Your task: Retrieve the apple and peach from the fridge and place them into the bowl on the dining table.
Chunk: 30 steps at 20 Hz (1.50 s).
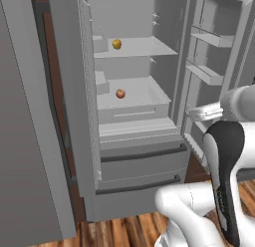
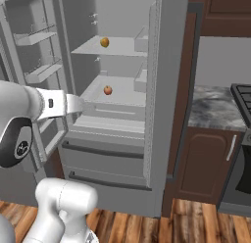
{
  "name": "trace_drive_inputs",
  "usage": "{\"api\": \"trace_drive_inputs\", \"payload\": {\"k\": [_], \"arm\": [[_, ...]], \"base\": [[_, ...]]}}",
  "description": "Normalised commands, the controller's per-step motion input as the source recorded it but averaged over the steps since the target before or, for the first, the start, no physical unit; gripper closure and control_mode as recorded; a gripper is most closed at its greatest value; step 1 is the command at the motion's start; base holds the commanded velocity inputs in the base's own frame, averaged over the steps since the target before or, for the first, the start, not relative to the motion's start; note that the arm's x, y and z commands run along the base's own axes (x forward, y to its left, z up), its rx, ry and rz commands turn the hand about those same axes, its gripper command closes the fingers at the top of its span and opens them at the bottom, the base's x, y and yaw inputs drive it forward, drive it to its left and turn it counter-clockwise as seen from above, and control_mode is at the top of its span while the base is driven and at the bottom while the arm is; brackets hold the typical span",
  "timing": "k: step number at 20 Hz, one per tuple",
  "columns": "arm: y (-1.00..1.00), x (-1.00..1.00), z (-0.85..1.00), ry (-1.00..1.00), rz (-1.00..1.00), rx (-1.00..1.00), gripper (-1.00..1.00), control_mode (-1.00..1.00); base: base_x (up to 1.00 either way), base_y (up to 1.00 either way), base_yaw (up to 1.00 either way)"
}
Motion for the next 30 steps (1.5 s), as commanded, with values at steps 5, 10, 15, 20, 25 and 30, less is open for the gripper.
{"api": "trace_drive_inputs", "payload": {"k": [5,10,15,20,25,30], "arm": [[0.06,-0.24,-0.05,0.02,0.01,0.26,-1.00,-1.00],[-0.13,-0.27,-0.07,-0.04,0.00,0.04,-1.00,-1.00],[-0.01,-0.16,-0.01,0.00,0.00,0.00,-1.00,-1.00],[-0.01,-0.16,0.00,-0.02,0.02,0.00,-1.00,-1.00],[0.00,-0.04,0.00,-0.01,0.00,0.00,-1.00,-1.00],[0.00,-0.02,0.00,0.00,0.01,0.00,-1.00,-1.00]], "base": [[0.00,0.00,0.00],[0.00,0.00,0.00],[0.00,0.00,0.00],[0.00,0.00,0.00],[0.00,0.00,0.00],[0.00,0.00,0.00]]}}
